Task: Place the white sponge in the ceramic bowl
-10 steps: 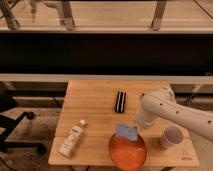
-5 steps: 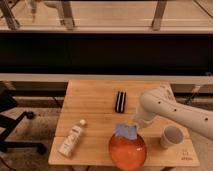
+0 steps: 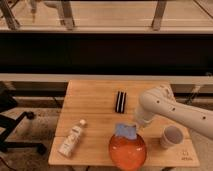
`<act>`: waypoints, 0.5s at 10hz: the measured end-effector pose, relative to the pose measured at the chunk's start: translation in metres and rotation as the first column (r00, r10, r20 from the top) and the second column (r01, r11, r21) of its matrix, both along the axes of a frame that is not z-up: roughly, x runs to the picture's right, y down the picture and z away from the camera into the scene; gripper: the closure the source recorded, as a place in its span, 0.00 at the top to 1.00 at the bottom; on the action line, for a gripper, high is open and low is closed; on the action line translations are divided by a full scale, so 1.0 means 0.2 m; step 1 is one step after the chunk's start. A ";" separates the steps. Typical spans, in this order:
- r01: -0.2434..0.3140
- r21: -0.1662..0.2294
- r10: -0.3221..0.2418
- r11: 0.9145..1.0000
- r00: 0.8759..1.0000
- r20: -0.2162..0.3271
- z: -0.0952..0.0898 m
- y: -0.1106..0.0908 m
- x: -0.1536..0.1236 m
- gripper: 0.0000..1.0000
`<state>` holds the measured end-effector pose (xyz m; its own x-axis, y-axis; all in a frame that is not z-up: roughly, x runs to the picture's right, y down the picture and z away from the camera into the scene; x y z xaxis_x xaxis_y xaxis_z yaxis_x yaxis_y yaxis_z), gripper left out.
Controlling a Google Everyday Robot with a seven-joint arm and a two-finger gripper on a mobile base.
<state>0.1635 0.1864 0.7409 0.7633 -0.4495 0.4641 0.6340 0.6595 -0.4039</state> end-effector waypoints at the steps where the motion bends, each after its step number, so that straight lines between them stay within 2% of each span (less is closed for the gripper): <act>1: 0.002 0.000 -0.002 1.000 1.000 0.001 0.00 -0.01 0.00 0.01; 5: 0.012 -0.003 -0.012 1.000 1.000 0.007 0.02 -0.01 -0.01 0.01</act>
<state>0.1624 0.1851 0.7445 0.7549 -0.4567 0.4706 0.6443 0.6506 -0.4020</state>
